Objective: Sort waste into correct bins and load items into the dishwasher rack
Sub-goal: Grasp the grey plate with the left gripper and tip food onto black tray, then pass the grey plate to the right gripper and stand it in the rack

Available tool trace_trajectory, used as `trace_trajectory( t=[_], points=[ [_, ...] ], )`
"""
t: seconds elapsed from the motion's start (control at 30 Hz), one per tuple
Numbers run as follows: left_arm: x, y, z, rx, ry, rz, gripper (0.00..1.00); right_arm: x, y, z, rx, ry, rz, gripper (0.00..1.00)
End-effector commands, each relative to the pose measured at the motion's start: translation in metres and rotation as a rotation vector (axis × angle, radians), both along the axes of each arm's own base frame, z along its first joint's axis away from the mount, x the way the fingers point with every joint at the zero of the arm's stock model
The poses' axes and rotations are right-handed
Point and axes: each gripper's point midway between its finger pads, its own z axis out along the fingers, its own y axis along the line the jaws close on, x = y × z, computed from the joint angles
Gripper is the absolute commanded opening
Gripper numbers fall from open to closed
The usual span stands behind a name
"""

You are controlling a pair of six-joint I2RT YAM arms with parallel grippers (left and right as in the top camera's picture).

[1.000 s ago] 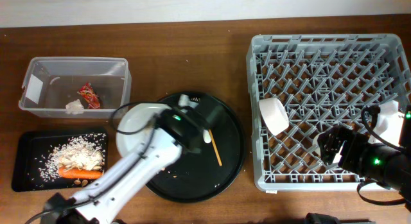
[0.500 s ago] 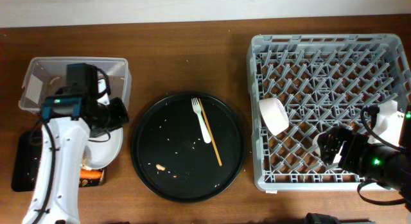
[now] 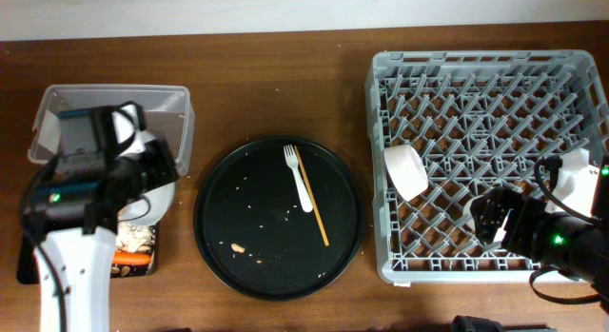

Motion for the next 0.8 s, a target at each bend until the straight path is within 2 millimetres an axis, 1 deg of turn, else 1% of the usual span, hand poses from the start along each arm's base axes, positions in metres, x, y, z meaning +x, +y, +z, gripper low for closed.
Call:
trace_trajectory(
  t=[0.0,0.03,0.07,0.13,0.2,0.23,0.27,0.3,0.33,0.37,0.43,0.47,0.53,0.57,0.6,0.63,0.67,0.7,0.73,0.77],
  points=[
    [-0.016,0.013,-0.013,-0.09,0.012,0.039,0.01,-0.002,0.0,0.001,-0.014,-0.005,0.009,0.98],
    [-0.019,0.016,-0.025,-0.156,0.017,0.033,0.01,-0.002,0.0,0.001,-0.014,-0.005,0.009,0.98],
    [-0.018,0.016,-0.024,-0.19,-0.012,-0.002,0.0,-0.002,0.0,0.001,-0.014,-0.005,0.009,0.98],
    [-0.016,0.016,-0.012,-0.256,-0.089,-0.066,0.01,-0.002,0.0,0.001,-0.014,-0.005,0.009,0.98],
    [-0.017,0.02,-0.008,-0.27,-0.118,-0.084,0.0,-0.002,0.0,0.001,-0.014,-0.005,0.008,0.98],
    [-0.014,0.017,-0.004,-0.275,-0.145,-0.115,0.0,-0.002,0.0,0.001,-0.014,-0.005,0.009,0.98],
    [-0.009,0.006,0.01,-0.293,-0.229,-0.217,0.01,-0.002,0.0,0.001,-0.014,-0.005,0.009,0.98],
    [-0.004,0.001,0.021,-0.313,-0.283,-0.248,0.0,-0.002,0.0,0.001,-0.014,-0.005,0.009,0.98],
    [0.0,-0.001,0.028,-0.336,-0.308,-0.253,0.0,-0.002,0.0,0.001,-0.013,-0.005,0.009,0.98],
    [0.002,-0.018,0.039,-0.369,-0.355,-0.335,0.01,-0.002,0.0,0.001,-0.014,-0.005,0.009,0.99],
    [0.007,-0.06,0.064,-0.42,-0.449,-0.507,0.0,-0.002,0.0,0.001,-0.014,-0.005,0.009,0.99],
    [0.013,-0.084,0.08,-0.435,-0.5,-0.579,0.0,-0.002,0.0,0.001,-0.014,-0.005,0.008,0.98],
    [0.021,-0.136,0.124,-0.461,-0.666,-0.724,0.0,-0.002,0.0,0.001,-0.012,-0.004,0.006,0.98],
    [0.024,-0.174,0.155,-0.492,-0.793,-0.804,0.01,-0.002,-0.002,0.001,-0.002,0.002,-0.029,0.98],
    [0.022,-0.203,0.172,-0.518,-0.88,-0.863,0.0,-0.003,-0.009,0.0,-0.017,0.01,-0.085,0.98],
    [0.021,-0.228,0.178,-0.552,-0.923,-0.903,0.01,-0.003,-0.019,-0.001,-0.044,0.018,-0.15,0.98],
    [0.018,-0.268,0.181,-0.618,-0.986,-0.982,0.01,-0.003,-0.023,0.0,-0.052,0.017,-0.184,0.98],
    [0.017,-0.292,0.178,-0.676,-1.005,-1.011,0.01,-0.002,-0.023,0.0,-0.045,0.015,-0.196,0.98],
    [0.021,-0.321,0.168,-0.762,-1.011,-1.011,0.0,-0.002,-0.023,0.0,-0.045,0.014,-0.196,0.98],
    [0.029,-0.343,0.151,-0.841,-0.983,-0.98,0.01,-0.002,-0.023,0.0,-0.045,0.015,-0.196,0.98]
  ],
)
